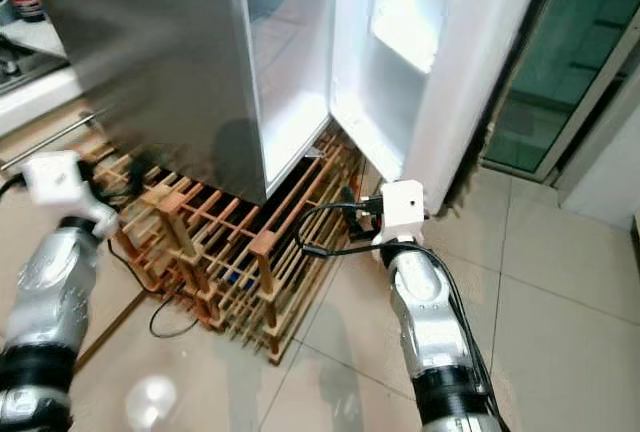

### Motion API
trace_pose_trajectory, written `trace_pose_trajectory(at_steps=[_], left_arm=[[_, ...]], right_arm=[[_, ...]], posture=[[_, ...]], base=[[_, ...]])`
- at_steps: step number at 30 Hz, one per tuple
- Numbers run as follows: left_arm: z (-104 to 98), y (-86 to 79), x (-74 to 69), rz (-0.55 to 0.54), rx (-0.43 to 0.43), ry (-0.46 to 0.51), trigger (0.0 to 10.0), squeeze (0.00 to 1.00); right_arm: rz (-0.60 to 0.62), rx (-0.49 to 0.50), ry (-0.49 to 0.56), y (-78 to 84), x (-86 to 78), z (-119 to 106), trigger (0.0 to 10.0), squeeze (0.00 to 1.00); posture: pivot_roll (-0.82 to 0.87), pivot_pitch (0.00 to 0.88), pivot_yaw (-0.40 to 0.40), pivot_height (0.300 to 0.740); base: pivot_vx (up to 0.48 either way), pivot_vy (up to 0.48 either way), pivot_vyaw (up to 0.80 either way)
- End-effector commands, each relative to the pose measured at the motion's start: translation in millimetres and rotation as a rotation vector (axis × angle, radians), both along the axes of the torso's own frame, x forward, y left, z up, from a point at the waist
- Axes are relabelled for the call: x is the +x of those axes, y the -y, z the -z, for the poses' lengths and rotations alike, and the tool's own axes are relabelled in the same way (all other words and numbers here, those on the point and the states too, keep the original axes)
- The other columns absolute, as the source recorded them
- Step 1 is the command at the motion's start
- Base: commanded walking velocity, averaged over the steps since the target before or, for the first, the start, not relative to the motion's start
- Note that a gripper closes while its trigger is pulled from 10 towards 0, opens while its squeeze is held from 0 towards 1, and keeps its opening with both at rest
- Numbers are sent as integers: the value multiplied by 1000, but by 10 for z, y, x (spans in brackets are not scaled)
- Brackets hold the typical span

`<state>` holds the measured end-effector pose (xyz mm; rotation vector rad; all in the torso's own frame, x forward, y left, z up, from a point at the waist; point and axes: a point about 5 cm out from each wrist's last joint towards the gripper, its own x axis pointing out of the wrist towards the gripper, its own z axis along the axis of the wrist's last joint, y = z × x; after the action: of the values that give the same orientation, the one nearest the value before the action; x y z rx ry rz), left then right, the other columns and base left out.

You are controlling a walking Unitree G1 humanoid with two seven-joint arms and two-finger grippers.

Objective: Restocking fridge

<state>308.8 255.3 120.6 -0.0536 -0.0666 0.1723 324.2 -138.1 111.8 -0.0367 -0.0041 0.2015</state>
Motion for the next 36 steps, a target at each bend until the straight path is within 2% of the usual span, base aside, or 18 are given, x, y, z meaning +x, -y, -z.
trace_pose_trajectory(at_steps=[1,3,4,6,7,8,10,13,16,20,22,27,31,36], left_arm=[[34,39,-58,-37,26,-28,10000,0],[73,98,-152,-87,33,-42,10000,0],[73,98,-152,-87,33,-42,10000,0],[90,28,-225,-227,79,-85,10000,0],[90,28,-225,-227,79,-85,10000,0],[129,-24,-262,-304,121,-138,10000,0],[148,-34,-286,-336,135,-159,10000,0],[158,25,-288,-318,140,-171,10000,0],[199,169,-237,-257,118,-202,10000,0],[44,328,-153,-194,94,-119,10000,0],[-27,362,-132,-187,116,-87,10000,0],[-16,335,-143,-206,156,-104,10000,0],[22,244,-185,-264,163,-136,10000,0],[38,219,-179,-274,124,-131,10000,0]], right_arm=[[-33,-7,-15,-65,45,-13,10000,0],[-62,12,-29,-133,104,-35,10000,0],[-62,12,-29,-133,104,-35,10000,0],[-82,18,-46,-171,144,-36,10000,0],[-82,18,-46,-171,144,-36,10000,0],[-84,11,-42,-150,167,-54,10000,0],[-64,21,-36,-82,202,-91,10000,0],[-37,25,-29,9,235,-119,10000,0],[-56,14,-33,2,227,-85,10000,0],[-82,47,-27,-81,209,-78,10000,0],[-96,60,-26,-133,197,-69,10000,0],[-107,75,-8,-155,191,-91,10000,0],[-111,81,-5,-147,173,-77,10000,0],[-119,78,-7,-177,168,-64,10000,0]], posture=[[-43,0,12,740],[-33,0,2,740],[-33,0,2,740],[-25,0,-10,740],[-25,0,-10,740],[-15,0,-20,740],[-14,0,-22,740],[-18,0,-18,740],[-20,0,-16,740],[-27,0,-7,740],[-28,0,-4,740],[-30,0,4,740],[-30,0,8,740],[-30,0,9,740]], base=[[0,0,544],[0,0,525],[0,0,506],[0,-471,500],[0,-461,494],[270,-394,481],[274,-392,478],[274,-390,460],[185,-259,460],[0,0,461],[0,0,459],[0,0,461],[0,-358,463],[0,-450,458]])
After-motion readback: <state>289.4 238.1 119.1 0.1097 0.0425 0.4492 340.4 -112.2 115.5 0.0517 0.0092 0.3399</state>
